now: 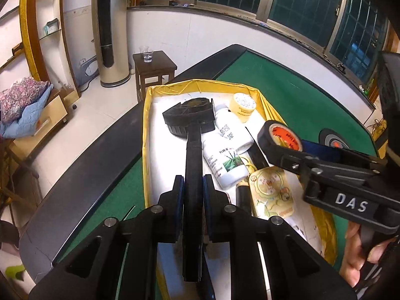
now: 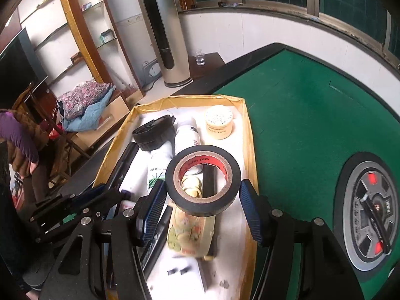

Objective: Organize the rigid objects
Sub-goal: 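Lower the tape roll and marker into the tray and open both grippers, then move both grippers back to the table and grasp a black marker with the left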

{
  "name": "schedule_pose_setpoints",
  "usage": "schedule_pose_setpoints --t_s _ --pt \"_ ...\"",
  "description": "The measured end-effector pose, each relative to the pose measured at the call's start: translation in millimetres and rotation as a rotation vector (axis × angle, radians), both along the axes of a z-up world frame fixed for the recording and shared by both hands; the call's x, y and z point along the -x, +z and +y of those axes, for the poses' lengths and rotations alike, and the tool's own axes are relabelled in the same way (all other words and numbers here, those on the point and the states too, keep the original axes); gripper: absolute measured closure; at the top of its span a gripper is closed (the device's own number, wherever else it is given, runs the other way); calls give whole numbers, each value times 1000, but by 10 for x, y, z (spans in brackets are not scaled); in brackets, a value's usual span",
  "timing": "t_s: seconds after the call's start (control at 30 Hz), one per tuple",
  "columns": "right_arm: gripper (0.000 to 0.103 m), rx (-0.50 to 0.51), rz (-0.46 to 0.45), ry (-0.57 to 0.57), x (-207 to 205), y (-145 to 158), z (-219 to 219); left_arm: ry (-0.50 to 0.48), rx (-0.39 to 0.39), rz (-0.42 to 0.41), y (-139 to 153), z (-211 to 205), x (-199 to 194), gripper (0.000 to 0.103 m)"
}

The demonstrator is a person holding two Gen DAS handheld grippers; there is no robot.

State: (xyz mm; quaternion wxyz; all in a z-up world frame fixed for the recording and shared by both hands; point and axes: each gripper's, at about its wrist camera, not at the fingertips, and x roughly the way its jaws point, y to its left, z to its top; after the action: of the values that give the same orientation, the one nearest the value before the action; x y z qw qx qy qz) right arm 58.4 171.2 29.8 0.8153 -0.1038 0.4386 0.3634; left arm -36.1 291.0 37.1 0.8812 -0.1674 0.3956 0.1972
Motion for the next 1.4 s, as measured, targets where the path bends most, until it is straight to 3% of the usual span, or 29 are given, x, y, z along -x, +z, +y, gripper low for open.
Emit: schedule_pose_setpoints --t_s 0.53,0.8,0.97,1.2,1.4 --pt "47 -7 80 -10 -134 -82 -20 4 75 -7 -34 82 17 90" --pt "47 -22 75 -8 -59 -13 -65 -21 105 -15 -5 -8 51 75" --pt "47 -39 81 -1 22 3 -146 -25 114 -27 40 -107 127 75" --pt "47 -100 99 4 192 49 -541 -52 90 -97 269 -425 338 75" --pt "47 -150 61 -45 211 89 -1239 -153 69 -138 409 -963 460 75"
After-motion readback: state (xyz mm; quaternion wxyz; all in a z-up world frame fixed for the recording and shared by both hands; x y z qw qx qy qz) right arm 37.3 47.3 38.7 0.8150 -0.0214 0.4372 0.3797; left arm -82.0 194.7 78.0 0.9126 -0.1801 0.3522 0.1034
